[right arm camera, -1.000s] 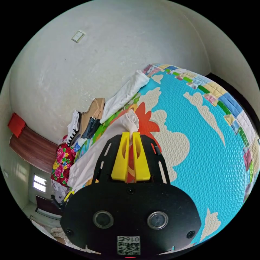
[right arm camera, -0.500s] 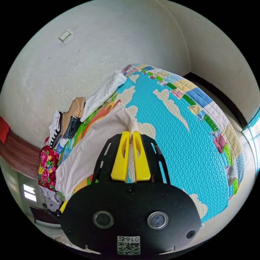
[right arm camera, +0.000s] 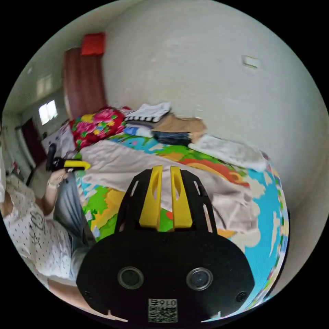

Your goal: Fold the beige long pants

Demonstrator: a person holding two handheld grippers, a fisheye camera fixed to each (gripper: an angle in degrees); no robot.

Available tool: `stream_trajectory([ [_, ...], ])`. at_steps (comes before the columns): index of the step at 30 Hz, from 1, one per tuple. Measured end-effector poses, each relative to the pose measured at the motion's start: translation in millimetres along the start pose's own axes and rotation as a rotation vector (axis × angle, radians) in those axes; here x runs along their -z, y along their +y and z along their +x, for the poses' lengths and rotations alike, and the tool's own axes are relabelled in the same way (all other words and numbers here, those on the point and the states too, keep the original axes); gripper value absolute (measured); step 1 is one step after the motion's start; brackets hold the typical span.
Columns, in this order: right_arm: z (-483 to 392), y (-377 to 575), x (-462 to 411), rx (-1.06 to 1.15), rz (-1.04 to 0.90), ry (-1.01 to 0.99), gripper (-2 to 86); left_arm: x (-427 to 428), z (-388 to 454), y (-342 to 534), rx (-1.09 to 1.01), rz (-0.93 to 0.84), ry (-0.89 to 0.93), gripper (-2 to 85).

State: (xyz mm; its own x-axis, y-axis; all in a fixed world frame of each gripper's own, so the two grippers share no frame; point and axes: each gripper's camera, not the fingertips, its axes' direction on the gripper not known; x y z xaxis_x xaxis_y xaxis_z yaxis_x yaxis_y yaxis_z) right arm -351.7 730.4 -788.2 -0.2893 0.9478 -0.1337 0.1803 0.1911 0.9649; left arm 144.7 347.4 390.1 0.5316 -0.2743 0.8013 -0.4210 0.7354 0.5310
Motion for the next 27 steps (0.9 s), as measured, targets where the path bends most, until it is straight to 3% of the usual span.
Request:
stream_trajectory([
  [6, -208.5, -39.5, -72.7, 0.534, -0.113, -0.28, 6.2, -13.8, -1.8, -1.6, 0.028, -0.018, 0.047, -0.8],
  [11, -332.7, -23.7, -102.8, 0.904, -0.151, -0.013, 6.2, 5.3, -1.2, 9.7, -0.038, 0.064, 0.19, 1.0],
  [13, -357.1, -25.3, -106.7, 0.948, -0.128, 0.054, 5.2, 4.9, -0.1, 11.8, -0.059, 0.057, 0.186, 2.1],
  [17, -388.0, -43.8, -112.8, 0.95, -0.206, -0.023, 3.0, 0.4, -11.8, 11.2, -0.004, 0.05, 0.122, 1.7],
  [21, -406.0, -53.4, -96.9, 0.971, -0.153, -0.081, 4.8, -0.4, -28.0, 13.4, 0.047, 0.065, 0.189, -0.2],
  [27, -429.3, -62.0, -108.3, 0.973, -0.197, 0.037, 0.9, -14.6, -33.2, 16.3, 0.065, 0.05, 0.154, -0.6],
])
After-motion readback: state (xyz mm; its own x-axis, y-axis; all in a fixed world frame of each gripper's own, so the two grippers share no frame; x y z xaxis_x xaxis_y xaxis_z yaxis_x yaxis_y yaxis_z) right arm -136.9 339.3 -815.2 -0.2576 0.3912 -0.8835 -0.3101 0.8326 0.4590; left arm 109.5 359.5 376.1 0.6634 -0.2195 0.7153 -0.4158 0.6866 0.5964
